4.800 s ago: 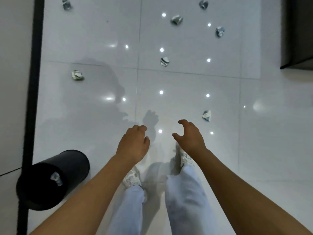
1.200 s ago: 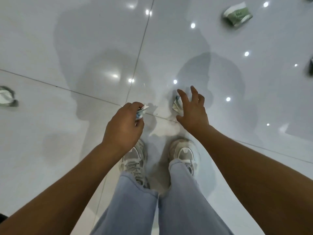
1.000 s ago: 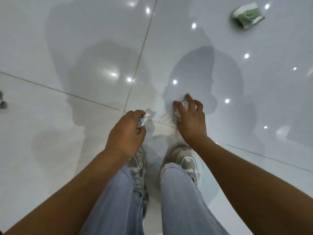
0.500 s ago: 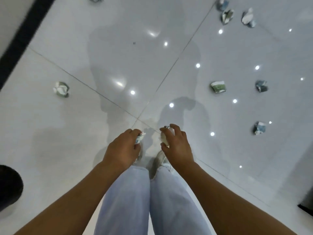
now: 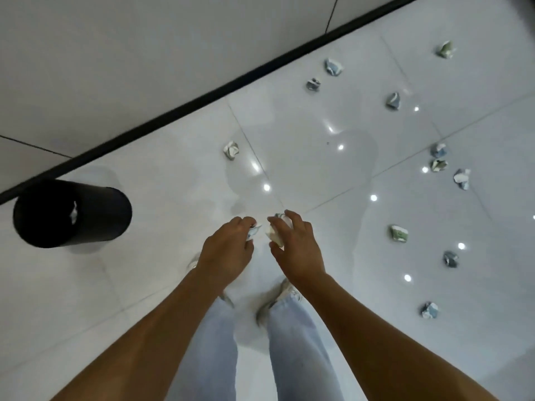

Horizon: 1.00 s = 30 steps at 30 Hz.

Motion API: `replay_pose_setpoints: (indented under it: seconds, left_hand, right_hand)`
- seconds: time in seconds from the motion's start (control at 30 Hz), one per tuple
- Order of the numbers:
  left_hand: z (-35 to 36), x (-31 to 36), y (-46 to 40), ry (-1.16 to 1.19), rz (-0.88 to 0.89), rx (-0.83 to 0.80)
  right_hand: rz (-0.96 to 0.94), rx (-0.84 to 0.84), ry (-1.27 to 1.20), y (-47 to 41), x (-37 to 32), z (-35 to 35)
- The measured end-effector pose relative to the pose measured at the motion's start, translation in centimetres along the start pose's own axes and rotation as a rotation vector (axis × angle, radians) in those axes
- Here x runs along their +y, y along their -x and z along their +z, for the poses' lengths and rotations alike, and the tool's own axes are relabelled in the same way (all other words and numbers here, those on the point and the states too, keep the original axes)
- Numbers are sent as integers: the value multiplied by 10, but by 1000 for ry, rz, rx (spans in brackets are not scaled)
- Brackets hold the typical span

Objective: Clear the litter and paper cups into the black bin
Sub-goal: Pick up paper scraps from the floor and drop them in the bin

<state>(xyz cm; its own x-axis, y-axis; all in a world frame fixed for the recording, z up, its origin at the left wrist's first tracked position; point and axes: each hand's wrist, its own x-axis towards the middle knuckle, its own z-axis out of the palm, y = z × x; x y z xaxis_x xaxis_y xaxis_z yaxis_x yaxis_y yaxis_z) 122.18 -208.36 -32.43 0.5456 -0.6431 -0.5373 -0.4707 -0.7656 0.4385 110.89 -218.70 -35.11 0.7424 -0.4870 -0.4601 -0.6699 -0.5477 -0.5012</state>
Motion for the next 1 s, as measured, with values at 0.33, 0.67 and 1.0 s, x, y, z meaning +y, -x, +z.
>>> replay_pose_setpoints:
  seconds: [0.33,0.67,1.0]
  left_hand:
    - [-51,-160,84,30,-132,77]
    - [-125,-345,166,-26,-157,136]
    - [-165,-451,178,131,-370,233]
  right_hand:
    - [-191,-142,150,5,-151,85]
    - [-300,-222,184,12,-337,196]
    - [-428,-282,294,-26,-445,248]
